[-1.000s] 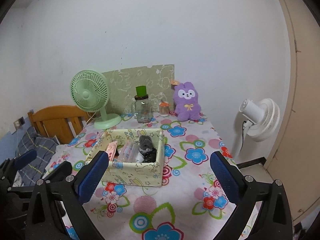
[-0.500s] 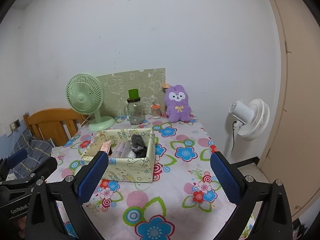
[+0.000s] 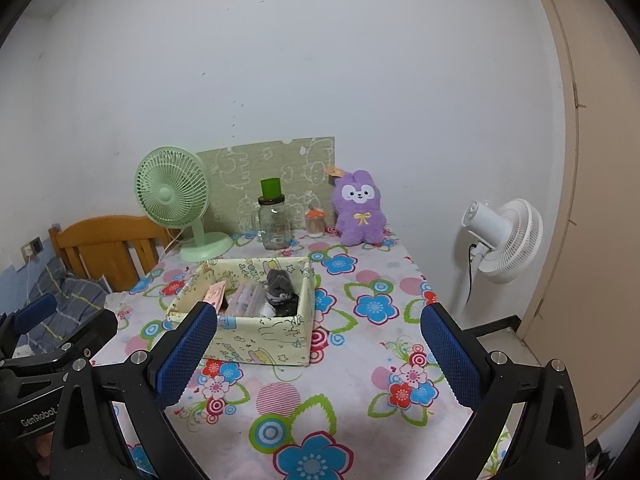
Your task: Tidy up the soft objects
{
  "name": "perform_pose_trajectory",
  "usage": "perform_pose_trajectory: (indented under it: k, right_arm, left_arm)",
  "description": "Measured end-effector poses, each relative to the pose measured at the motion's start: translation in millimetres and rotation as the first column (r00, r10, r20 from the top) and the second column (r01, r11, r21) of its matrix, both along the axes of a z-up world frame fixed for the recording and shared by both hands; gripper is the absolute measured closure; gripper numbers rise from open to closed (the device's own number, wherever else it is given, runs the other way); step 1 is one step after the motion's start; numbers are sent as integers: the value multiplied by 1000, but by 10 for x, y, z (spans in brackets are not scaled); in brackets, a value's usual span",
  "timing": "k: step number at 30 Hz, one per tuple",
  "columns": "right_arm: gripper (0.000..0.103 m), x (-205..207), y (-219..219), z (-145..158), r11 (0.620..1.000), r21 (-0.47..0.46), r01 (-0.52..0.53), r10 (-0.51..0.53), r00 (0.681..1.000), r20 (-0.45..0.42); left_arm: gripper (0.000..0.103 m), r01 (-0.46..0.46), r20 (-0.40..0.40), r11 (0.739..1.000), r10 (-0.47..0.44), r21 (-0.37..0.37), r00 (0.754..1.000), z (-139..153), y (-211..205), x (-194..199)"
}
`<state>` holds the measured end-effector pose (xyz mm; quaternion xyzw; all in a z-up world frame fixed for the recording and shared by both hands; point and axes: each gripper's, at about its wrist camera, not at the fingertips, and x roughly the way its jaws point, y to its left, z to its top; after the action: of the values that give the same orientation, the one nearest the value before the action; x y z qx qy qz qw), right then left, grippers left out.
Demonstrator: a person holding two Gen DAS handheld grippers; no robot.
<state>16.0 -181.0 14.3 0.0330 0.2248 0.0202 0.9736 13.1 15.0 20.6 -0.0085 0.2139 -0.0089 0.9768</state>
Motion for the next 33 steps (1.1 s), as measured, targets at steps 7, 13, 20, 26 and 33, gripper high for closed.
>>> perform_pose_trajectory:
  k: [7, 13, 20, 26, 33]
  right_arm:
    - [0, 6, -3, 7, 1000, -6, 2, -2, 1000, 3]
    - [0, 24, 14, -12, 1000, -10, 0, 0, 1000, -4]
    - [0, 39, 37, -24, 1000, -14, -1, 1, 1000, -10]
    - [0, 44, 43, -27, 1000, -15, -1, 1, 1000, -11]
    - [0, 48, 48, -31, 1000, -15, -2, 2, 1000, -9]
  left_arm:
    - [0, -3, -1, 1000, 3, 1, 1000, 7, -12, -8]
    - [0, -1, -2, 1000, 1, 0, 1000, 8, -14, 0]
    - [0, -3, -3, 1000, 3, -2, 1000, 5, -16, 11]
    - [0, -1, -4, 1000, 1, -3, 1000, 3, -15, 16]
    - [0, 0, -3, 1000, 0, -3, 1000, 0, -19, 27]
